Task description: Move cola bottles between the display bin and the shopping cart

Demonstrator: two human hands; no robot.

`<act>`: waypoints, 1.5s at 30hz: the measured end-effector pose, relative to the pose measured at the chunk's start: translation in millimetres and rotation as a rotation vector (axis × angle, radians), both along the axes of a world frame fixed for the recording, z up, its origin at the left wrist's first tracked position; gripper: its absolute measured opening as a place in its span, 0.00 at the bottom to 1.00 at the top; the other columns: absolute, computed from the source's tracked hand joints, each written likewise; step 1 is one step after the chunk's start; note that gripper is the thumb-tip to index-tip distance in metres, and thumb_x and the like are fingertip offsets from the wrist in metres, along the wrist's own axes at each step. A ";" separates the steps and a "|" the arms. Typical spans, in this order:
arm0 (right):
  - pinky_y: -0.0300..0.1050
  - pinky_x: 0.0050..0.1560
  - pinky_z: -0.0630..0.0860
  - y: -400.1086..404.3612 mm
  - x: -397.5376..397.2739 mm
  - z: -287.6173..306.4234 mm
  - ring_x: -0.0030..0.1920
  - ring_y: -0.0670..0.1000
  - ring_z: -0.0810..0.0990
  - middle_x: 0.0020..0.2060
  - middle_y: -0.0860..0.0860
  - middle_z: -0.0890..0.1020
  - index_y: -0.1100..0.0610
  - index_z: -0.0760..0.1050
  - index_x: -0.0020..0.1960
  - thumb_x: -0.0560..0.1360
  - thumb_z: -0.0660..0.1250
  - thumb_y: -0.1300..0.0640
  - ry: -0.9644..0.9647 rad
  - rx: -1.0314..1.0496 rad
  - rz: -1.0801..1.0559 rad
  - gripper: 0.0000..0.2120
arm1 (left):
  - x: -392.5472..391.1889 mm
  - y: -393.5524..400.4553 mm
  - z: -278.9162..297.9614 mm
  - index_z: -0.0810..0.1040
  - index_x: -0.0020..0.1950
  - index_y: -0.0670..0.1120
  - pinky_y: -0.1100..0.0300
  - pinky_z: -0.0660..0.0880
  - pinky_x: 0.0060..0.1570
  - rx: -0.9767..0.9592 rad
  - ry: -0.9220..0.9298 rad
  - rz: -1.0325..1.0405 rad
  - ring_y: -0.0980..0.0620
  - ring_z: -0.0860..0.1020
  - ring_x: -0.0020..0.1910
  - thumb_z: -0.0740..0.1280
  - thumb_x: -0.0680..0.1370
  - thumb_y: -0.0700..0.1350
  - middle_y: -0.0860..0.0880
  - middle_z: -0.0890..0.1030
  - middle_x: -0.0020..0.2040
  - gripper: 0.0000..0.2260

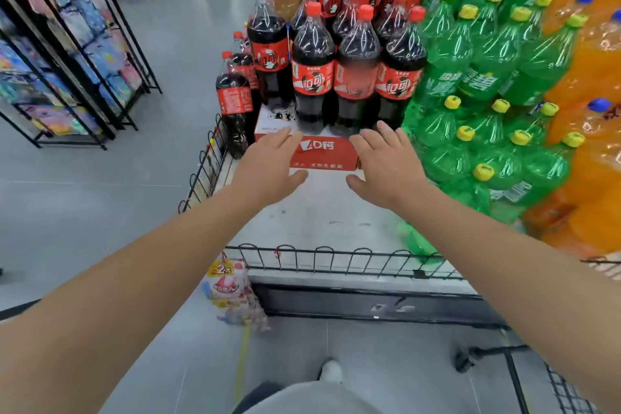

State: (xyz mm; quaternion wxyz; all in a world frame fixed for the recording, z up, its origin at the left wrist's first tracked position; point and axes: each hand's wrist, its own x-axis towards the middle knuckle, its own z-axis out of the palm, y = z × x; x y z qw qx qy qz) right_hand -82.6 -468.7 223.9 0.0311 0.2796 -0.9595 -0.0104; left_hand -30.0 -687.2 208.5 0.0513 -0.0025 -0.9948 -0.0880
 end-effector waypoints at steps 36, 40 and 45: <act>0.59 0.81 0.52 523.9 420.3 -71.5 0.82 0.59 0.52 0.80 0.52 0.62 0.53 0.58 0.81 0.82 0.59 0.37 -0.220 -0.020 -0.742 0.34 | 270.7 537.2 -74.0 0.57 0.81 0.46 0.47 0.58 0.77 0.123 -0.228 -0.717 0.42 0.58 0.79 0.67 0.80 0.54 0.42 0.58 0.81 0.34; 0.59 0.81 0.50 598.7 435.4 -69.1 0.82 0.58 0.51 0.81 0.52 0.60 0.53 0.56 0.82 0.80 0.62 0.37 -0.263 -0.036 -0.812 0.37 | 272.8 615.2 -72.1 0.55 0.82 0.49 0.47 0.58 0.77 0.139 -0.253 -0.738 0.44 0.57 0.80 0.66 0.81 0.56 0.46 0.56 0.82 0.34; 0.59 0.80 0.55 676.8 430.7 -84.3 0.81 0.60 0.56 0.79 0.54 0.64 0.54 0.59 0.81 0.79 0.62 0.37 -0.286 -0.045 -0.893 0.36 | 261.4 699.4 -80.9 0.56 0.82 0.50 0.49 0.61 0.76 0.172 -0.282 -0.774 0.44 0.58 0.79 0.66 0.80 0.55 0.47 0.57 0.82 0.33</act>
